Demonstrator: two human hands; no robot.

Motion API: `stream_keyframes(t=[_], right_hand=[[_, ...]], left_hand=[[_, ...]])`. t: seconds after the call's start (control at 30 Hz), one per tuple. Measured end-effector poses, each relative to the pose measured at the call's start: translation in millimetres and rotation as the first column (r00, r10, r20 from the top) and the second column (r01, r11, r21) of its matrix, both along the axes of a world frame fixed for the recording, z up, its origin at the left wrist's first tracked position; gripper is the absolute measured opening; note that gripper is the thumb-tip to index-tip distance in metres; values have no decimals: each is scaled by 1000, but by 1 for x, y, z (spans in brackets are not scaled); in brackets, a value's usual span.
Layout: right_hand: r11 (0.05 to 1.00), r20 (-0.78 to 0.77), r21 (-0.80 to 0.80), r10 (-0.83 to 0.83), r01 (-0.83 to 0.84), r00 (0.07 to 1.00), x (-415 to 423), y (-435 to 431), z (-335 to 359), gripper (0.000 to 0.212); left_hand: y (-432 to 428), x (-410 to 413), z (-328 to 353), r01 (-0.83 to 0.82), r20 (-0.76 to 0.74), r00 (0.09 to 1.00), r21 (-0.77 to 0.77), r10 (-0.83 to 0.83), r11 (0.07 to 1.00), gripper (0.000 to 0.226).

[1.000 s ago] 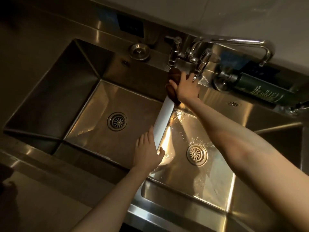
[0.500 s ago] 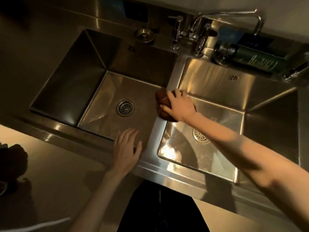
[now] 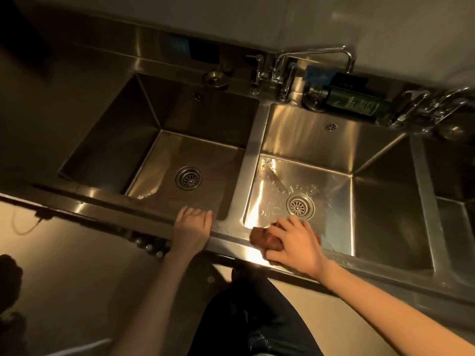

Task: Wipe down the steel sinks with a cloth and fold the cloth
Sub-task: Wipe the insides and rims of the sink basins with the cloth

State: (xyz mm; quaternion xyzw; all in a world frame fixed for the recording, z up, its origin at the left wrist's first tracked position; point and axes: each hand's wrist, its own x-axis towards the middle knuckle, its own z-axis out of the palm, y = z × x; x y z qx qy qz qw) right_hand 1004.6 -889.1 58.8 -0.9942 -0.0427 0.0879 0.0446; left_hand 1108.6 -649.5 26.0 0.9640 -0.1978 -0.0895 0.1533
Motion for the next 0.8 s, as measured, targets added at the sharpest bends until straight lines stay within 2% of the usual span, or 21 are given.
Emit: stream_keyframes(t=[0.13, 0.23, 0.37, 0.47, 0.6, 0.7, 0.8], right_hand=[[975, 16, -103, -198, 199, 980, -65, -68, 7, 49], [949, 16, -112, -295, 295, 955, -77, -73, 9, 54], [941, 28, -79, -329, 330, 944, -55, -28, 8, 62], [935, 61, -69, -345, 349, 936, -40, -1, 6, 59], [922, 100, -23, -381, 385, 919, -67, -23, 1, 52], [861, 42, -75, -502, 504, 864, -113, -80, 2, 59], [736, -16, -178, -666, 654, 745, -162, -142, 12, 69]], left_hand=[[-7, 4, 1, -72, -23, 997, -36, 71, 997, 35], [-9, 1, 1, -74, 18, 997, -25, 74, 997, 37], [-9, 2, 4, -51, -38, 998, 18, 52, 999, 34], [-30, -12, 9, -14, 0, 1000, -51, 14, 999, 31], [-62, -32, 13, -79, -28, 997, -41, 78, 996, 45], [-66, -40, 8, -102, 26, 994, -8, 102, 995, 48], [-79, -51, 10, -35, 55, 998, -61, 38, 998, 52]])
